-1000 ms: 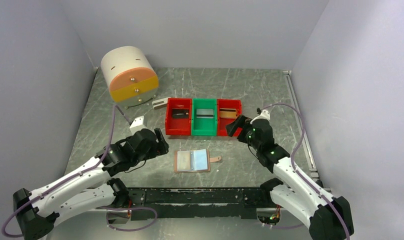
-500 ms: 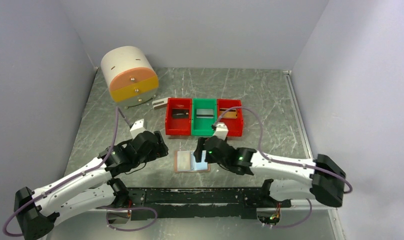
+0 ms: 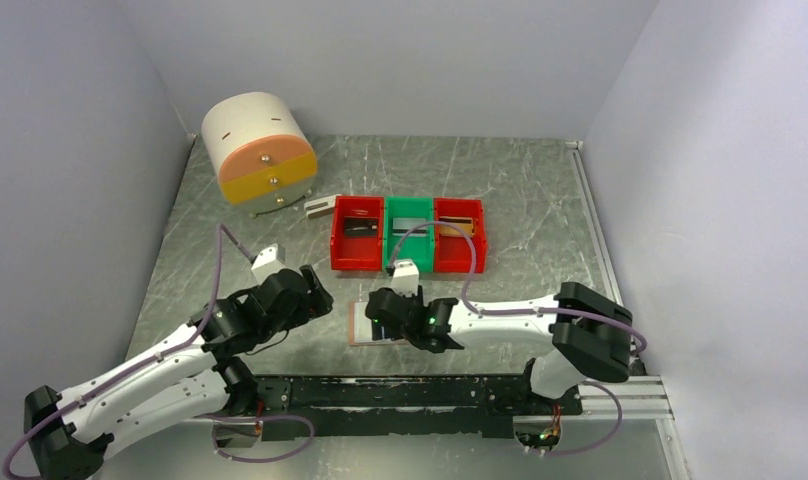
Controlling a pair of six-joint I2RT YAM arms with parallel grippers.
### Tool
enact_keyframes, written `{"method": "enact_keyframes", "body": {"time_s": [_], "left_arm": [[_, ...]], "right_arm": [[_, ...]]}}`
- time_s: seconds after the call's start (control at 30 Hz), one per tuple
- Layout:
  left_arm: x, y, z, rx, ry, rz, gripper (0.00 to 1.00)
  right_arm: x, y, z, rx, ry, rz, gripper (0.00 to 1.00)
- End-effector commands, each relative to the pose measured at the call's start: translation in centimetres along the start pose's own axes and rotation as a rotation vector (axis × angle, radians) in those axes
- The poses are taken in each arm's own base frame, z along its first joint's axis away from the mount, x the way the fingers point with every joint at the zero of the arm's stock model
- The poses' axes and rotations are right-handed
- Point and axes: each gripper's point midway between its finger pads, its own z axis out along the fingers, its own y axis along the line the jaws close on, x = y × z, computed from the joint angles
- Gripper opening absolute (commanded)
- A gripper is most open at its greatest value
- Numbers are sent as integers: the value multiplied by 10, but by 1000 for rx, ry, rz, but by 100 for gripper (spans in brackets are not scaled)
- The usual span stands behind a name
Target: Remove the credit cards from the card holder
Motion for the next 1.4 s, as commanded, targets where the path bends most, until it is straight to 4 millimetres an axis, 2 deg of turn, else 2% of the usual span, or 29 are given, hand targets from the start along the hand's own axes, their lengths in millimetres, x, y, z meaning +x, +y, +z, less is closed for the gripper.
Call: {"method": "enact_keyframes", "body": {"time_s": [0.0,0.27,0.47,0.53,0.6,0.83,1.03,1.27,1.37], "left_arm": [[-4,6,-1,-16,-30,-14,100],[-6,6,-3,7,-50,-22,99],[-4,10,-2,-8,-43,-21,99],[-4,10,-1,-10,-42,-20,99],[-3,9,-1,-8,-38,-18,99],[-1,9,1,-6,-28,-16,99],[0,10,0,-11,-24,-20,100],[5,7,2,8,-8,-7,100],[9,5,6,14,11,3,100]], "right_arm": [[-17,16,5,3,-46,-14,68],[-13,36,20,-10,-5,-60,66],[-6,31,30,59,25,-74,67],[2,23,34,95,42,-91,67],[-3,25,36,114,31,-92,67],[10,17,45,150,65,-117,66],[15,13,46,154,63,-84,55],[6,20,44,132,38,-59,40],[12,13,46,124,51,-50,33]]}}
